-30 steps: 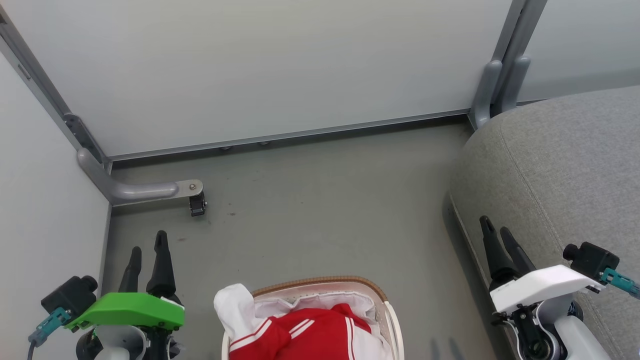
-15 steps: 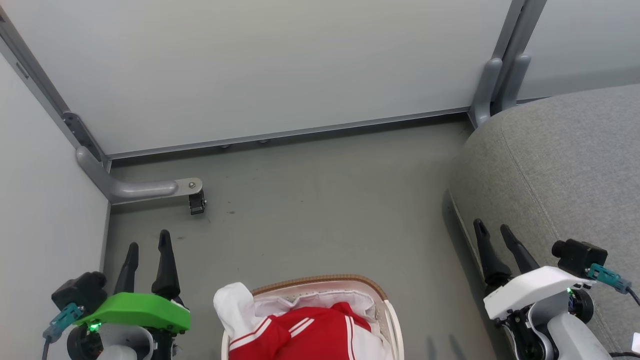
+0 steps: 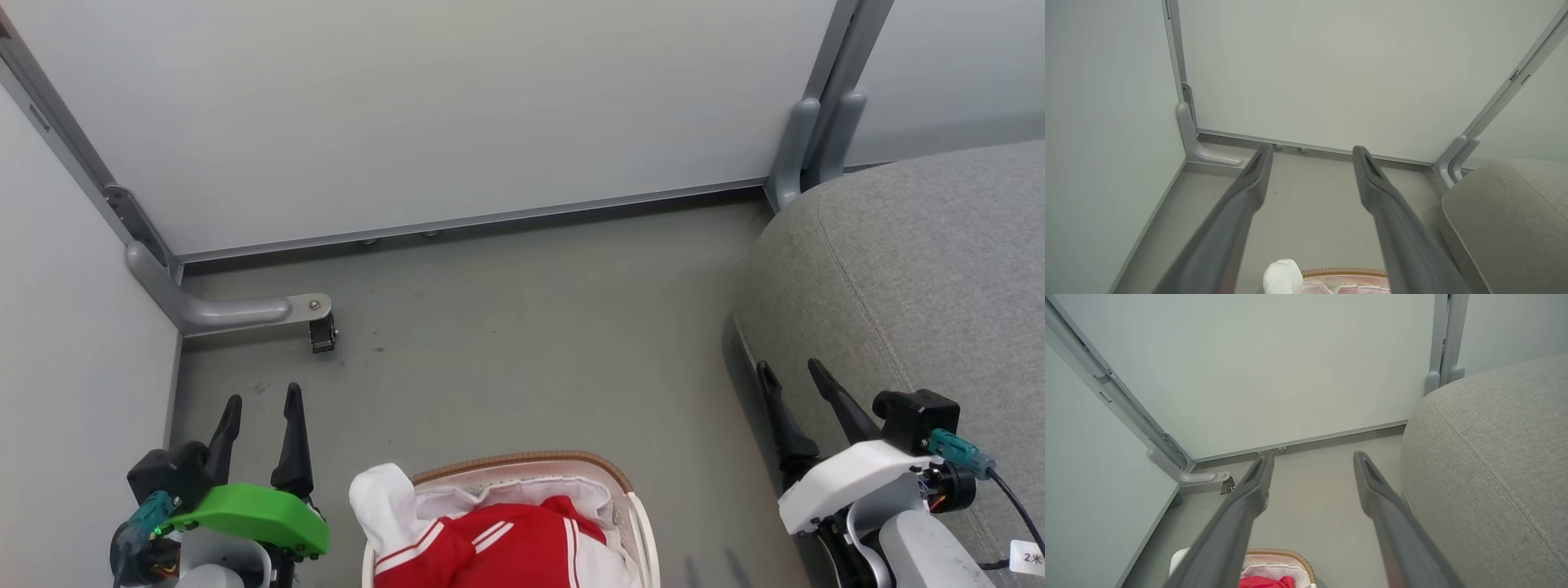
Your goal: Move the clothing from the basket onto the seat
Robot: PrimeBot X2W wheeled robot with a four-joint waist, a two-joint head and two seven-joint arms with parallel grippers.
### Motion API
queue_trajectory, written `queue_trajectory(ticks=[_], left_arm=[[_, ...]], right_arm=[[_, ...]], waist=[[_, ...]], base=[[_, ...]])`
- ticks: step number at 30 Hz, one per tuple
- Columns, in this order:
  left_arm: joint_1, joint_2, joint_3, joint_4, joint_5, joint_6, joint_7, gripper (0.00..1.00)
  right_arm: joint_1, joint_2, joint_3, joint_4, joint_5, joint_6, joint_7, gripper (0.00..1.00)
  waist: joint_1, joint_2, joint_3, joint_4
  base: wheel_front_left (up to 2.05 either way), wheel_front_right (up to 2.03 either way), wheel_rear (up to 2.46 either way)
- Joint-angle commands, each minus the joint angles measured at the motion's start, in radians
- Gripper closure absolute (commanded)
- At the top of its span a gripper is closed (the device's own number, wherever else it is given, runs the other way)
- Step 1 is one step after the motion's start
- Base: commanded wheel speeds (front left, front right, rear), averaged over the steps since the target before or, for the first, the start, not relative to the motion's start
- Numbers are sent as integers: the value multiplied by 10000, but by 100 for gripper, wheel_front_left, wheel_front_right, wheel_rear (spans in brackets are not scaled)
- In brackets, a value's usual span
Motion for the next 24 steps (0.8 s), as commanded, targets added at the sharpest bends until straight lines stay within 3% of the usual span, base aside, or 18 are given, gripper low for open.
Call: queue_trajectory(ticks=[1, 24], left_arm=[[-128, 99, -14, -9, 302, -44, -90, 0], [335, -157, 221, -117, 2453, -46, -513, 0]], right_arm=[[-124, -47, 28, -53, -291, 3, -82, 0], [53, 375, -848, 105, -2951, 1, -526, 0]], waist=[[0, 0, -19, 0], [0, 0, 0, 50]], base=[[0, 0, 0], [0, 0, 0]])
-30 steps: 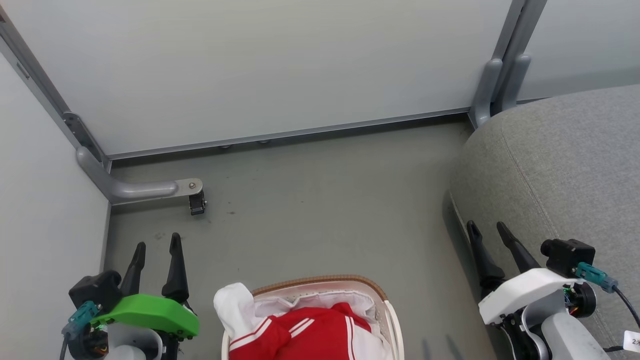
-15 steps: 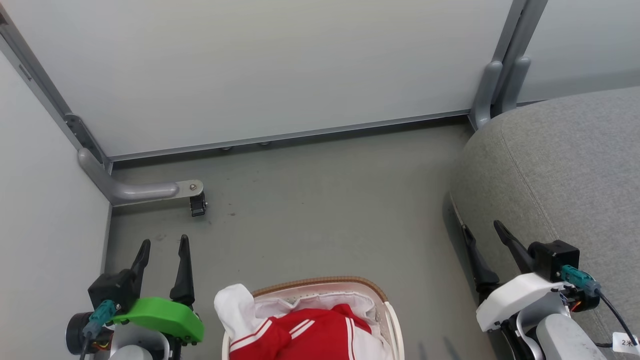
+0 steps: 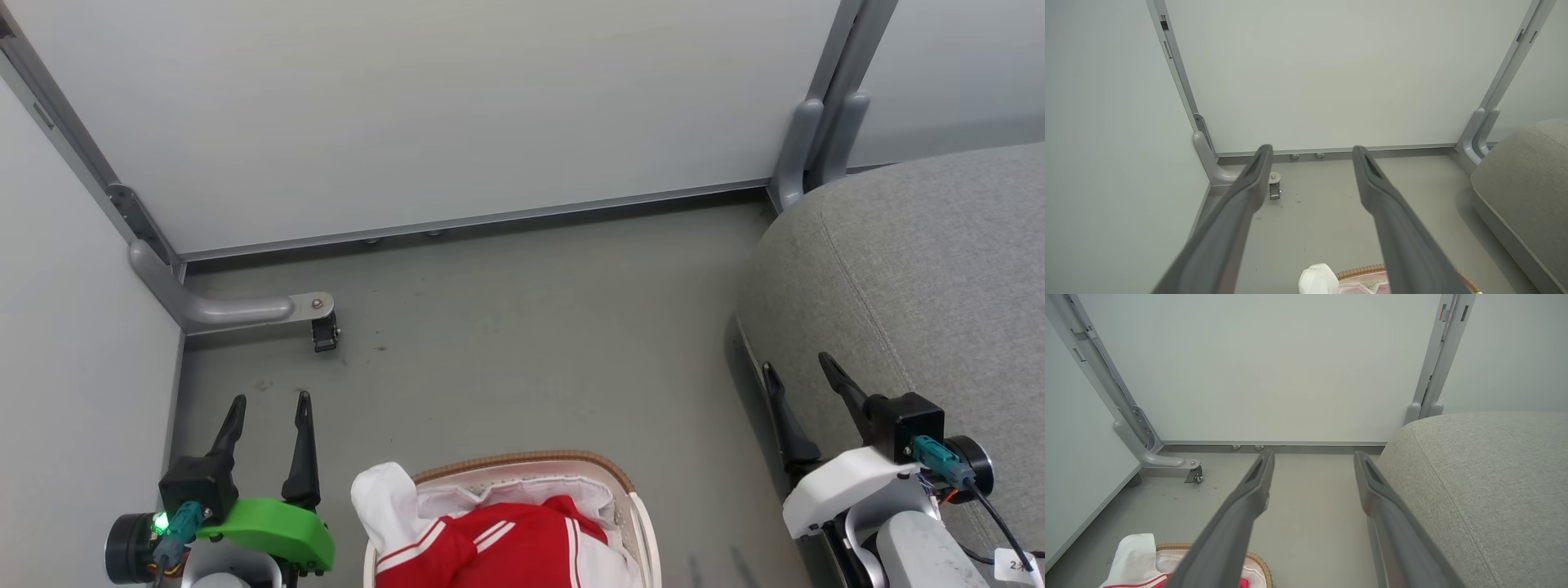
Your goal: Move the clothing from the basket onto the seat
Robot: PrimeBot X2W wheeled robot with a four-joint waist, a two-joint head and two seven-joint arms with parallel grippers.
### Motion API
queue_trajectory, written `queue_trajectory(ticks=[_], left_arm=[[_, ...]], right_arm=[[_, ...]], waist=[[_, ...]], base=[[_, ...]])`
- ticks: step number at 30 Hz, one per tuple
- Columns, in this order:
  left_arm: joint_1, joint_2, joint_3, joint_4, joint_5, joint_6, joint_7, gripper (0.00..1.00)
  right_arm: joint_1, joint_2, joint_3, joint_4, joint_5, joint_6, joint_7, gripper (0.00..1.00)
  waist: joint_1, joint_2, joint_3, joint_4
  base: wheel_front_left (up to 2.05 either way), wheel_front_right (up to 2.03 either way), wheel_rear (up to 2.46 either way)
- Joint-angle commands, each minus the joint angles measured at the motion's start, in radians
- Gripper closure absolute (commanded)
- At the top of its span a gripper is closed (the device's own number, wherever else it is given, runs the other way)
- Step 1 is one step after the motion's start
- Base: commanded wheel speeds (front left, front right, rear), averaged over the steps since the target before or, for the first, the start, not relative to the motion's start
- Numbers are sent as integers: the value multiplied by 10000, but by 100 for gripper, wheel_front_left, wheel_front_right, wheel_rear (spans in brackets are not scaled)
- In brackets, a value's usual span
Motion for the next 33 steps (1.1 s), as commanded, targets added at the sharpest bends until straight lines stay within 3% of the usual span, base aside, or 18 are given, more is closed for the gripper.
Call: queue_trajectory(ticks=[1, 17, 33], left_arm=[[112, -35, 39, 41, 221, -35, -67, 0], [-112, -157, -94, 72, 18, -35, -81, 0], [-1557, -93, -1650, 1283, -681, -35, -83, 0]], right_arm=[[24, 9, -50, 14, -190, -3, -94, 0], [-219, 289, -766, 121, -337, -6, -123, 0], [-1535, 405, -574, -543, 30, -6, -121, 0]], waist=[[0, 0, 8, 4], [0, 0, 525, -91], [0, 0, 3210, -573]], base=[[0, 0, 0], [0, 0, 0], [0, 0, 0]])
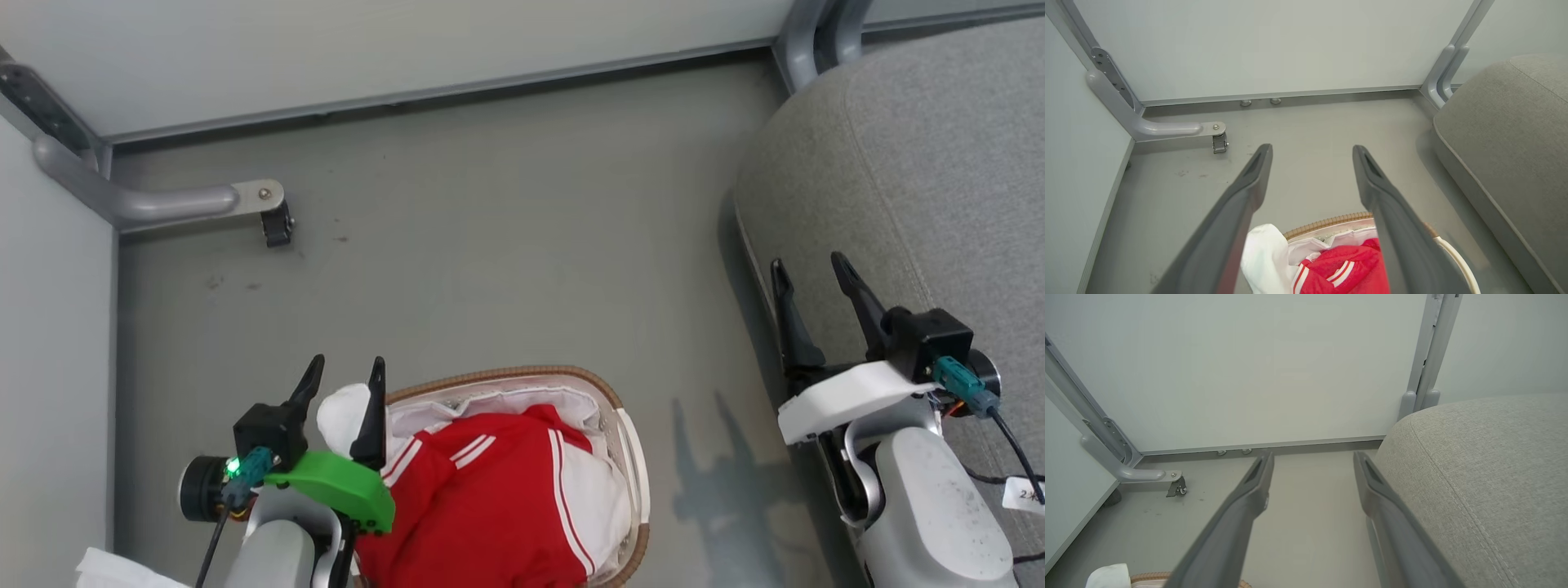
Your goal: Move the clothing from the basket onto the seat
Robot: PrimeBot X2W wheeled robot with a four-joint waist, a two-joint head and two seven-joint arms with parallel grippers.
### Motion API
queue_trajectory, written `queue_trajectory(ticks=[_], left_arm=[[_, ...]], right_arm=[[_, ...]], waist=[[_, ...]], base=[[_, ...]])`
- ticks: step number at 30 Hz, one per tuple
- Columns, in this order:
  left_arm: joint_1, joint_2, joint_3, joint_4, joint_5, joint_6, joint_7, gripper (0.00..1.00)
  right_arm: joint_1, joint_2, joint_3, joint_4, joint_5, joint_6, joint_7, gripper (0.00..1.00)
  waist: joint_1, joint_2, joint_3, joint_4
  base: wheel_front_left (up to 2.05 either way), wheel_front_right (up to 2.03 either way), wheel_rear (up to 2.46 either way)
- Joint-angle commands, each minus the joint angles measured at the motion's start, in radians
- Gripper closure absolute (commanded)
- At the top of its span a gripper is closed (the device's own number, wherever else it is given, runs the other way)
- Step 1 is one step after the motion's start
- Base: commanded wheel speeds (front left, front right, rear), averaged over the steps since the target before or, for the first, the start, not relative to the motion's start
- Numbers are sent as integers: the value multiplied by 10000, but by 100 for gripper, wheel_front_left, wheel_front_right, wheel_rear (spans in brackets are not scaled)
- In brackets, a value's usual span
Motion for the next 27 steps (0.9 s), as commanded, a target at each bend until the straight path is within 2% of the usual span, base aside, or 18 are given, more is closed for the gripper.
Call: queue_trajectory(ticks=[1, 15, 20, 27], left_arm=[[-333, 75, -141, 162, -107, -33, -2, 0], [-1912, 509, -1894, 2773, -1082, -31, -2, 0], [-2510, 523, -3009, 3743, -1511, -31, -2, 0], [-3249, 777, -4977, 4196, -2428, -31, -2, 0]], right_arm=[[-237, -8, 4, -67, 99, -10, -42, 0], [-1069, -7, 492, -241, 626, -10, -43, 0], [-1321, -3, 613, -313, 783, -10, -43, 0], [-1599, -4, 772, -391, 955, -10, -43, 0]], waist=[[0, -1, 997, -277], [0, -1, 3019, -794], [0, -1, 3603, -989], [0, -1, 4372, -1209]], base=[[0, 0, 0], [0, 0, 0], [0, 0, 0], [0, 0, 0]])
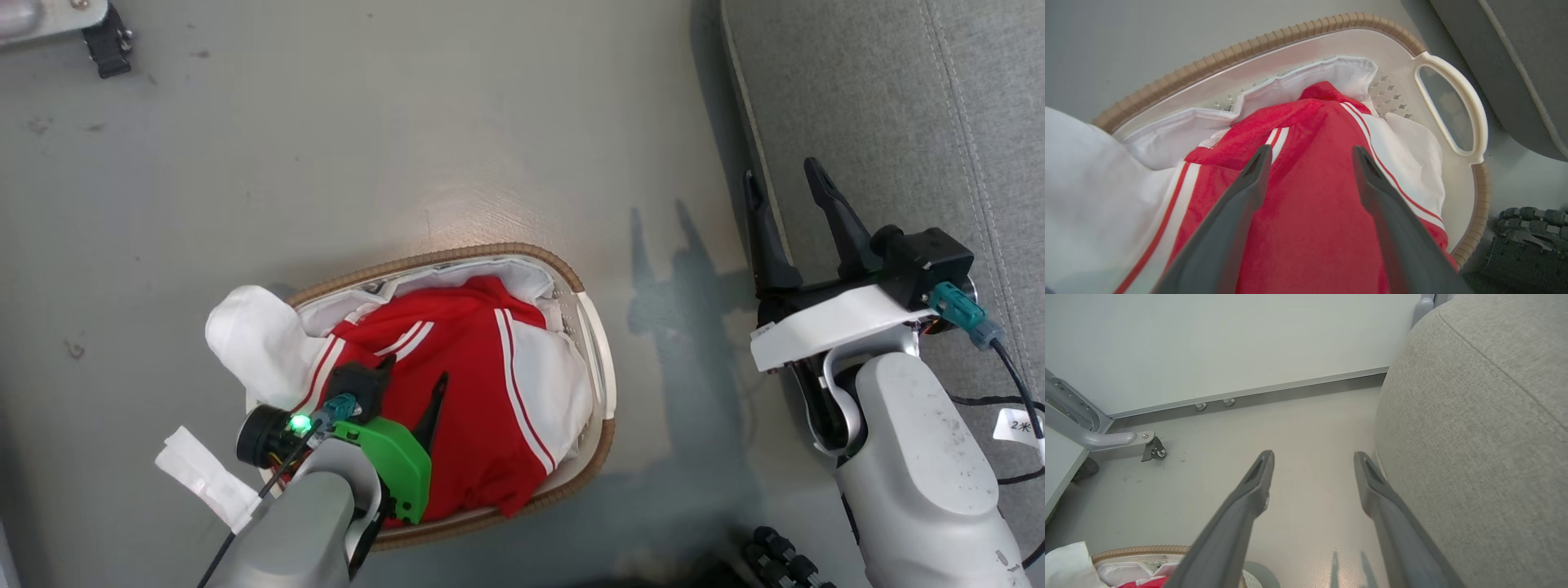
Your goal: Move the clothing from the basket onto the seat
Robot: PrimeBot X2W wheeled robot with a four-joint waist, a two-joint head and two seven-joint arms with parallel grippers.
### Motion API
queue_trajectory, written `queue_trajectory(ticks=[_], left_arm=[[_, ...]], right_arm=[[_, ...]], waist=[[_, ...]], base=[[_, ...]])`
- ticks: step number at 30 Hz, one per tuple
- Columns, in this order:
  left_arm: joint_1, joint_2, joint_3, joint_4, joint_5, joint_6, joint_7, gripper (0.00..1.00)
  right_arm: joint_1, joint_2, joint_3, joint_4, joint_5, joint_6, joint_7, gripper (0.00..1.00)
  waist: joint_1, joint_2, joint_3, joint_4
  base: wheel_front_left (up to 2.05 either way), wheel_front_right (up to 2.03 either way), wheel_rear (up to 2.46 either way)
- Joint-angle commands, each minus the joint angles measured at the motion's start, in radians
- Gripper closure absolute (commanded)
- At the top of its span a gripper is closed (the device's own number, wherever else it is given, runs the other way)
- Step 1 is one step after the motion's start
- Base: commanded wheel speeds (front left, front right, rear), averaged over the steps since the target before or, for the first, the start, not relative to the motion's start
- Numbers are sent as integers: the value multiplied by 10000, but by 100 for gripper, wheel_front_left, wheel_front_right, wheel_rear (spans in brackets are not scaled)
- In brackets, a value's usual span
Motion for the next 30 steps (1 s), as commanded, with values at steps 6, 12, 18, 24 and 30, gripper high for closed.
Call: queue_trajectory(ticks=[6, 12, 18, 24, 30], left_arm=[[-952, 360, -1537, 261, -782, -29, -2, 0], [-1557, 630, -2285, 494, -1430, -29, -2, 0], [-2087, 858, -2445, 882, -1362, -29, -2, 0], [-2506, 1039, -3003, 1113, -1690, -29, -2, 0], [-2852, 1146, -3790, 1395, -2258, -29, 106, 0]], right_arm=[[-379, -28, 74, -202, -39, -10, -41, 0], [-489, -26, 143, -360, -47, -10, -41, 0], [-559, -25, 225, -489, 96, -10, -41, 0], [-692, -26, 408, -528, 304, -10, -41, 0], [-766, -28, 607, -546, 500, -10, -41, 0]], waist=[[-2, 0, 1254, -464], [-2, 0, 1916, -676], [-2, 0, 2450, -850], [-2, 0, 2857, -1055], [-2, 0, 3096, -1218]], base=[[0, 0, 0], [0, 0, 0], [0, 0, 0], [0, 0, 0], [0, 0, 0]])
